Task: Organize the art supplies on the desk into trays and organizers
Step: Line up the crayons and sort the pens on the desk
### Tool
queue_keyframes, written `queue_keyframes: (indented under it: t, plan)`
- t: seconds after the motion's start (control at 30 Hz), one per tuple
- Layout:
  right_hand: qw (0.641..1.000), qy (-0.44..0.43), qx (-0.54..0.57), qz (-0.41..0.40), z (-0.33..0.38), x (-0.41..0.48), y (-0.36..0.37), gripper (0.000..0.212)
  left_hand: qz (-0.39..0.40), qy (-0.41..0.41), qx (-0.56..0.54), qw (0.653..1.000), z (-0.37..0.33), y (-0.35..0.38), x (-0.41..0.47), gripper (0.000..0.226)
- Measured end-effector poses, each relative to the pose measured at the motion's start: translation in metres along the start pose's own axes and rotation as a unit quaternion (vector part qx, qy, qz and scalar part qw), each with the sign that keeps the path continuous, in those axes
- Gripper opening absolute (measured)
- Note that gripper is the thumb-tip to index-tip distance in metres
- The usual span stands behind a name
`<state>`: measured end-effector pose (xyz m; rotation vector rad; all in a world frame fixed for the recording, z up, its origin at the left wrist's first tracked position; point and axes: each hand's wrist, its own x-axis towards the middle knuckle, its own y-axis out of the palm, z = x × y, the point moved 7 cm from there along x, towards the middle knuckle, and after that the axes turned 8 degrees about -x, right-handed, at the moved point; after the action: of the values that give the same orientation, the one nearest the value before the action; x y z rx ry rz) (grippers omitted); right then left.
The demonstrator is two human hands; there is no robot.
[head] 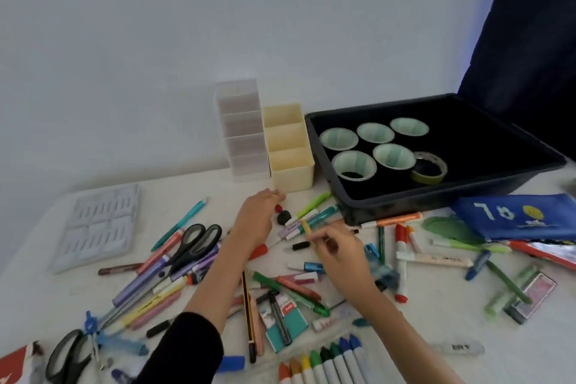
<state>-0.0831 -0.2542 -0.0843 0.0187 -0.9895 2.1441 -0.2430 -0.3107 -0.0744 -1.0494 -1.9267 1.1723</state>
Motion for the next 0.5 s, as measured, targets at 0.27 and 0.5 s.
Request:
queue_keyframes:
  t: [0.27, 0.5]
  plan:
    - [0.998, 0.042, 0.028, -0.029, -0.003, -0.008, -0.011, 0.019, -0.079, 0.036, 0.019, 0.996, 0.005, -0.002, 0.005, 0.023]
    - [0.988, 0.104, -0.011, -0.112, -0.022, -0.012, -0.055, 0.025, -0.133, 0.049, -0.197, 0.97, -0.052, -0.015, -0.011, 0.02]
